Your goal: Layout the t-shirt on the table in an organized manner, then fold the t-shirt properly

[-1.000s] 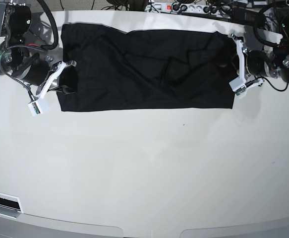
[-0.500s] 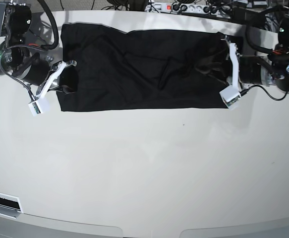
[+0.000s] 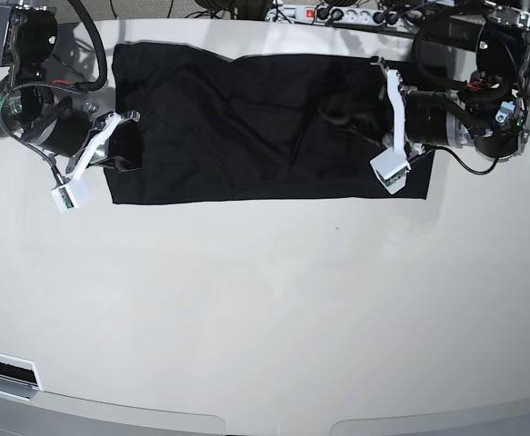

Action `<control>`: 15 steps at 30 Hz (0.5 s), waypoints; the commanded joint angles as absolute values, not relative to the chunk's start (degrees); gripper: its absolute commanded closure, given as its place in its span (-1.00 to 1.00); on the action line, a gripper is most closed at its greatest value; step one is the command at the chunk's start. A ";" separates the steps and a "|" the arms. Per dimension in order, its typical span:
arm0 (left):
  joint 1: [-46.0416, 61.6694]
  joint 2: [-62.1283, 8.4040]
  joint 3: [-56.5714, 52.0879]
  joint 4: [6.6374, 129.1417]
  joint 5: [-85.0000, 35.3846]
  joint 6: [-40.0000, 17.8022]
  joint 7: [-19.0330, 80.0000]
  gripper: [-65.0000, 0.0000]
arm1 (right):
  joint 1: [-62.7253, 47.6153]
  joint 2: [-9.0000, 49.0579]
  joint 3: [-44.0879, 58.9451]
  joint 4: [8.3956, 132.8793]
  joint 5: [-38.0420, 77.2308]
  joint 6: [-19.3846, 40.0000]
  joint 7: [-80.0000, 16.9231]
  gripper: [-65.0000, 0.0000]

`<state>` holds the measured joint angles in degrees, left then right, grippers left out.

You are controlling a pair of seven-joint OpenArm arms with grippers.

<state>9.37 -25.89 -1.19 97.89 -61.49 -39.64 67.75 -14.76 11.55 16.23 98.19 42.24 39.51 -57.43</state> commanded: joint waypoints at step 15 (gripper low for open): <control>4.64 -28.38 -2.46 96.92 -45.60 -40.00 54.54 1.00 | -13.45 12.10 16.49 99.26 43.66 40.00 -56.23 1.00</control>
